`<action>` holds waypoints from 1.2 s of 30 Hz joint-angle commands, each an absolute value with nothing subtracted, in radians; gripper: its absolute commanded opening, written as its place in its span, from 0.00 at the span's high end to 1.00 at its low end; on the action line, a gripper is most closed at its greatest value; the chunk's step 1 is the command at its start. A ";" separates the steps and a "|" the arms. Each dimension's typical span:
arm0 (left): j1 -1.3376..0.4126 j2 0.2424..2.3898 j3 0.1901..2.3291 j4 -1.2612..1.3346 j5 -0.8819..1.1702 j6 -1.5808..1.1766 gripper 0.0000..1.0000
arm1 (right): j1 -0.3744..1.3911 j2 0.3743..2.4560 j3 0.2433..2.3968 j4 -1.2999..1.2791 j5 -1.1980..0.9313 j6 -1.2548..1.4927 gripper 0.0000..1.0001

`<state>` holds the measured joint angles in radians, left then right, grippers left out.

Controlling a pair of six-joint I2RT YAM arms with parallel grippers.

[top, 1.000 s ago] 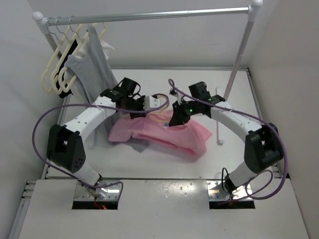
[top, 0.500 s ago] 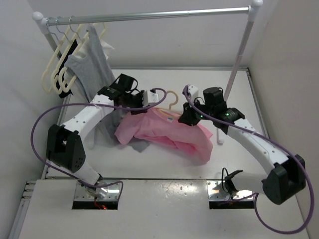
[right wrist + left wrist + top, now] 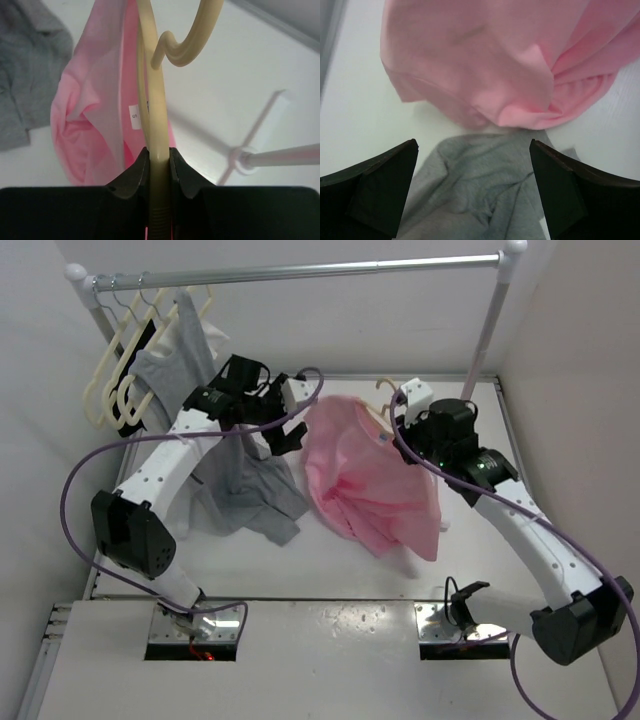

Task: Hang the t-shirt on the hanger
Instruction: Hang the hanger with tshirt onto the clothesline

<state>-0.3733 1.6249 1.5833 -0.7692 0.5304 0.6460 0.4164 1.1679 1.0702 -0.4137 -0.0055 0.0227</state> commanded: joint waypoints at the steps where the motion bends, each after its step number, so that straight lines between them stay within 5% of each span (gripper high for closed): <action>1: -0.371 1.575 1.683 -0.724 0.566 0.522 0.00 | 0.416 1.112 1.236 -0.391 0.161 -0.041 1.00; 12: -0.390 1.456 1.533 -0.704 0.523 0.483 0.00 | 0.416 1.112 1.623 -0.476 0.282 -0.199 1.00; 36: -0.411 1.348 1.356 -0.676 0.580 0.494 0.00 | 0.396 1.405 1.879 -0.333 0.601 -0.166 1.00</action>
